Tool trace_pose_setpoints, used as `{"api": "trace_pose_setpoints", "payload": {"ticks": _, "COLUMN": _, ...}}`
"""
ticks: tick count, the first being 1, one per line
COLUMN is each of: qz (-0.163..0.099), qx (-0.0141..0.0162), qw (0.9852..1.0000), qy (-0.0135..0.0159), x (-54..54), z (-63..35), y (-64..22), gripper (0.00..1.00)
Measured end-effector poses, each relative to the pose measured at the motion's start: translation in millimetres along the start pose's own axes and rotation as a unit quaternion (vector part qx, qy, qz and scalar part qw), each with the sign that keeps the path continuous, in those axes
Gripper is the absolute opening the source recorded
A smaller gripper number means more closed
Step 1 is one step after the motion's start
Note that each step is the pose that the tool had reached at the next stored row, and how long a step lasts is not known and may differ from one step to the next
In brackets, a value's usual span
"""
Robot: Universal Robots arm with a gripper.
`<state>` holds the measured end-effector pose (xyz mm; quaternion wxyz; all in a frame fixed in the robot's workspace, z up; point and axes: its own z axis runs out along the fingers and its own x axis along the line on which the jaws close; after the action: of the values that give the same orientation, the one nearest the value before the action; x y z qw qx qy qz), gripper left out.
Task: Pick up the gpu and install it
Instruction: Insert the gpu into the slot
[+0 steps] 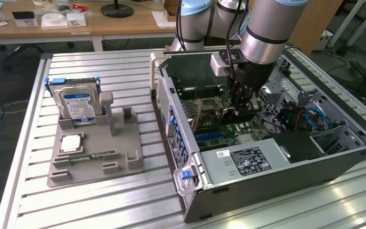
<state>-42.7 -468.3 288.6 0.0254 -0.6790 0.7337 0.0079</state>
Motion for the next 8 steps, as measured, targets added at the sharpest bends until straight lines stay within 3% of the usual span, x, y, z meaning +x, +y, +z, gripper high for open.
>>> {"api": "trace_pose_setpoints", "payload": {"ticks": 8, "qz": 0.0, "qx": 0.0001, "qw": 1.0, "qy": -0.0002, "x": 1.1, "z": 10.0, "y": 8.6, "gripper": 0.27}}
